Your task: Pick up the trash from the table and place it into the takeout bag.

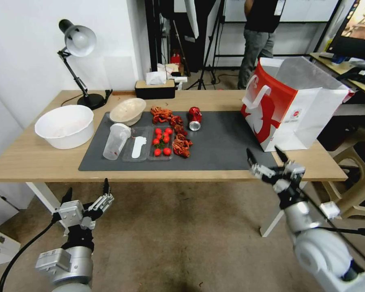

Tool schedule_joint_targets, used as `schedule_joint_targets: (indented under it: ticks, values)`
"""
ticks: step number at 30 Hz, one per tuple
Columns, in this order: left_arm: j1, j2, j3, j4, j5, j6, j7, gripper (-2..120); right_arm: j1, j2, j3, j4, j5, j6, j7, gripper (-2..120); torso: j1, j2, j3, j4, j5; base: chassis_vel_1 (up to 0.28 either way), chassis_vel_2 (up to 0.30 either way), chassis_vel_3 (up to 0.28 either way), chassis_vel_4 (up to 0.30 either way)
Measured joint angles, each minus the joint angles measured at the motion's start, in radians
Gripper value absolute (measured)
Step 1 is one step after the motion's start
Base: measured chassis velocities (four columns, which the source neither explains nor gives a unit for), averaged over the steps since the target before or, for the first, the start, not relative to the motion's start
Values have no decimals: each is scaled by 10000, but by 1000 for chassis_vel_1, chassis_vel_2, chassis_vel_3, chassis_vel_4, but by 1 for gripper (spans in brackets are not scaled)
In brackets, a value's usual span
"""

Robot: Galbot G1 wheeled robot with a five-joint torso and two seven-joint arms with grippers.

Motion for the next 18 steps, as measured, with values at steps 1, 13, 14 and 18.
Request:
schedule_joint_targets:
  ticks: [1, 13, 14, 18]
  values:
    - [0, 0, 0, 0, 0, 0, 0, 100, 0, 0, 0, 0, 0, 0, 0, 100, 0, 0, 0, 0, 0, 0, 0, 0, 0]
    - [-4, 66, -44, 30, -66, 17, -24, 100, 3943, -531, -2326, -930, 598, -2205, 1318, 100, 1, 0, 2, 3, 1, 0, 0, 0, 0]
    - [-2, 35, -40, 32, -71, 35, -46, 100, 5214, -428, -3119, -1367, 975, -2797, 1652, 100, 1, -1, 2, 4, -4, 0, 0, 0, 0]
    - [4, 18, -38, 32, -73, 40, -62, 100, 6029, -318, -3656, -1773, 1194, -3096, 1861, 100, 1, -1, 2, 0, 0, 0, 0, 0, 0]
